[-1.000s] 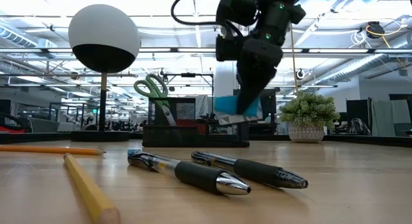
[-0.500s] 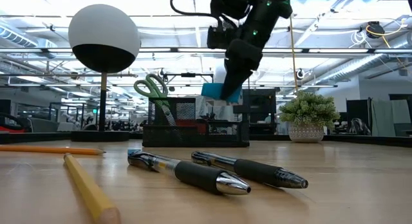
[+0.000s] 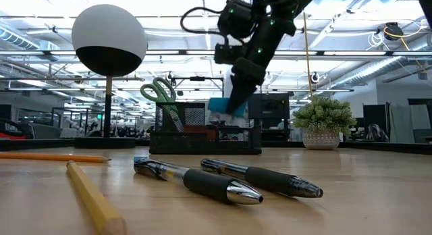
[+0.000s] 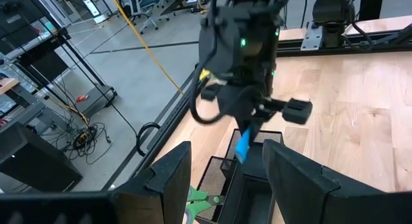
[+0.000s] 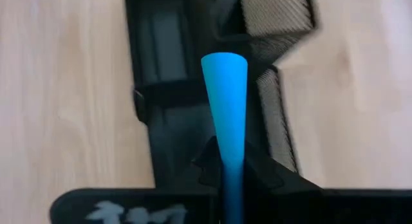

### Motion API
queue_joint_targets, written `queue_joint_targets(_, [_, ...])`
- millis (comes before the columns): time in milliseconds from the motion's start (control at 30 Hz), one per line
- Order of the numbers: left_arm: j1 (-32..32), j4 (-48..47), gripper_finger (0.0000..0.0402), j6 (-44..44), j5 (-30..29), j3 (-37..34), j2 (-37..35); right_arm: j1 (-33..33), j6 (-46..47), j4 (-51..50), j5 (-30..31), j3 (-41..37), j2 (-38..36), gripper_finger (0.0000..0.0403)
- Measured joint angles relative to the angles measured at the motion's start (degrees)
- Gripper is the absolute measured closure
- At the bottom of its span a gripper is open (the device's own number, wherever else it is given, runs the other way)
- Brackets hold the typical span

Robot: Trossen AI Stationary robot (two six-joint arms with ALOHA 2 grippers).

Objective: Pick and place office supplies into organizer
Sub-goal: Put the blue sticky notes into the black desk organizer

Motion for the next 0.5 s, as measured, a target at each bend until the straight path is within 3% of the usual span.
queue_joint_targets(267, [0.0,-0.1,0.0206,0.1,0.0,0.0,0.0,0.1,-0.9,0.0,-0.2,0.0,2.4,0.0377])
queue_joint_targets(500, [0.0,-0.1,0.0206,0.1,0.0,0.0,0.0,0.1,-0.5,1.6,-0.1,0.0,2.3,0.0329])
